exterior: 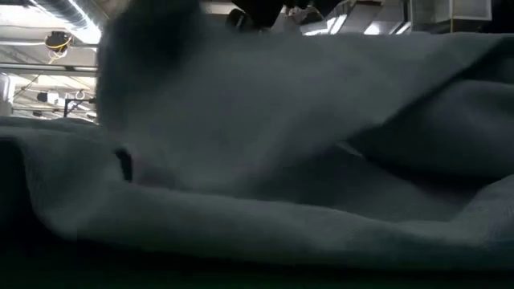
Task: Fold Laundry from Bin
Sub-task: Fold the light blue jeans
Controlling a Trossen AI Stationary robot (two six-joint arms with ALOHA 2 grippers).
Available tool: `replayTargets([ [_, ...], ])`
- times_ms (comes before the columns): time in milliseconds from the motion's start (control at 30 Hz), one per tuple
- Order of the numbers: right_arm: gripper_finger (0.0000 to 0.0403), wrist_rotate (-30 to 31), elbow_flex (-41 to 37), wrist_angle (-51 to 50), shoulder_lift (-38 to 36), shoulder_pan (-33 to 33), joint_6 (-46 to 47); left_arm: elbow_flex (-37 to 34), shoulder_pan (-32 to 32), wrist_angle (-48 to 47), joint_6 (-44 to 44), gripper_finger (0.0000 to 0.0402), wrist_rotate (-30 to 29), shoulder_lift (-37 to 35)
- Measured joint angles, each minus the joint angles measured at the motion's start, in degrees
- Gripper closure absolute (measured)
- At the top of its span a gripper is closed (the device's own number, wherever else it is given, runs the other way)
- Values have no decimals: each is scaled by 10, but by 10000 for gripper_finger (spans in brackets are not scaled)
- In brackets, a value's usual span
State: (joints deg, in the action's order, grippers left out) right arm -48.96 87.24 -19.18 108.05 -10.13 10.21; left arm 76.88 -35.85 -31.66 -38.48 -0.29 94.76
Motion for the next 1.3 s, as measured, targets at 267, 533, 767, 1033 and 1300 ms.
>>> replayTargets([
  [267, 172, -68, 0, -12, -9, -8, 15, 0, -21, -3, -5, 280, 20, 0],
  [533, 164, -50, 0, -138, -103, -19, -53, 0, -38, 0, -5, 280, -89, 0],
  [767, 164, 256, 1, -379, -195, 55, -106, 1, -29, 20, -4, 280, -220, 4],
  [1033, 164, 461, 0, -499, -204, 221, -96, 1, -9, 120, 93, 280, -214, 58],
  [1300, 164, 575, 0, -519, -200, 343, 45, 1, 17, 159, 101, 280, -199, 97],
])
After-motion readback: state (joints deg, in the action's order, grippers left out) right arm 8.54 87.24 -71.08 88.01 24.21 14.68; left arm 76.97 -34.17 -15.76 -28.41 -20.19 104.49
